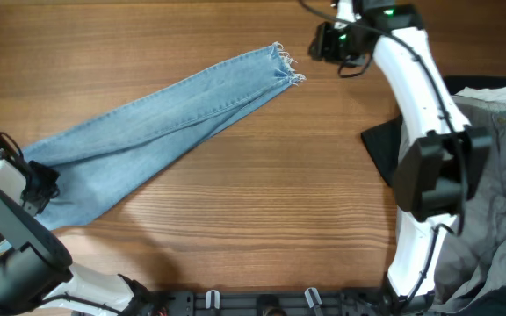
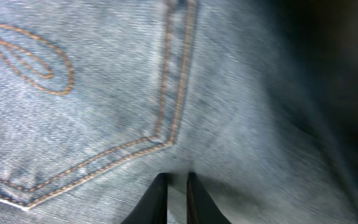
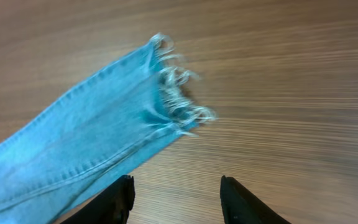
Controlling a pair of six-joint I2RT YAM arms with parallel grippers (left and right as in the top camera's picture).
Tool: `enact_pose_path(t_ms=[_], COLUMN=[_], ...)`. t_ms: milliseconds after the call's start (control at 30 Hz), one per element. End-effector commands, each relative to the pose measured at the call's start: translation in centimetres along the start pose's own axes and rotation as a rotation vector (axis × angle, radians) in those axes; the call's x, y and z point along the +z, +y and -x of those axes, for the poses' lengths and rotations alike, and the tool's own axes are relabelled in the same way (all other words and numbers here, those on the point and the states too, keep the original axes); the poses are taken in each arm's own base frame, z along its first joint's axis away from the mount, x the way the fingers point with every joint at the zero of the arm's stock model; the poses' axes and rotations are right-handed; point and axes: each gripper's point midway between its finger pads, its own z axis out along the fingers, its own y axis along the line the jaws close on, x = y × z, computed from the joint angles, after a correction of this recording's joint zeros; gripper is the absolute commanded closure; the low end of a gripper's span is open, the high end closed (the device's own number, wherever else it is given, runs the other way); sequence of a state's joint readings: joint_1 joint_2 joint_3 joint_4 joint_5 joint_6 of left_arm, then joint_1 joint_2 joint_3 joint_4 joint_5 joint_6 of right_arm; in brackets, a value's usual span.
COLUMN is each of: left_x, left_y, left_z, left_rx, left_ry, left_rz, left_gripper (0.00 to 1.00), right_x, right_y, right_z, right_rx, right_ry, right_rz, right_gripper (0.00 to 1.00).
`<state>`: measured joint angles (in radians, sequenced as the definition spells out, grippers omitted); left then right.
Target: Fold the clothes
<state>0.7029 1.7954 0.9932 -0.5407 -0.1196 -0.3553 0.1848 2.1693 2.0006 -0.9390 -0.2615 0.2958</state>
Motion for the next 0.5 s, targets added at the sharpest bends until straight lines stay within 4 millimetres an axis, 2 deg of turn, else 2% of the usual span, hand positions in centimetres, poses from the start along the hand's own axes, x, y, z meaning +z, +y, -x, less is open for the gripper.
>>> enact_pose_path(t_ms=[0, 67, 133, 267, 400, 467], left_x=[1.2, 1.2, 1.1, 1.1, 1.1, 1.1], left_y=[-1.8, -2.1, -2.3, -2.3, -2.3, -2.2], left_z=[-2.7, -2.9, -3.1, -3.5, -3.6, -3.6], left_rx=[0.091, 0.102, 0.111, 0.118, 0.119, 0.119], left_ry=[0.08, 0.084, 0.087, 0.098, 0.102, 0.103], left_rz=[-0.029, -0.03, -0.03, -0.026, -0.025, -0.024], left_gripper=[0.87, 0.86, 0.84, 0.8, 0.77, 0.76], right_x=[6.1, 8.0, 9.7, 12.3, 12.8, 12.8], right_y=[-0.7, -0.6, 0.5, -0.1, 0.0, 0.1], right_z=[-2.7, -3.3, -3.6, -3.9, -3.8, -3.6], right_rx=[0.049, 0.046, -0.022, -0.029, -0.044, -0.063], right_ry=[0.111, 0.14, 0.156, 0.156, 0.145, 0.136], right_rz=[-0.029, 0.007, 0.101, 0.108, 0.113, 0.117], right_gripper=[0.35, 0.35, 0.37, 0.4, 0.52, 0.53])
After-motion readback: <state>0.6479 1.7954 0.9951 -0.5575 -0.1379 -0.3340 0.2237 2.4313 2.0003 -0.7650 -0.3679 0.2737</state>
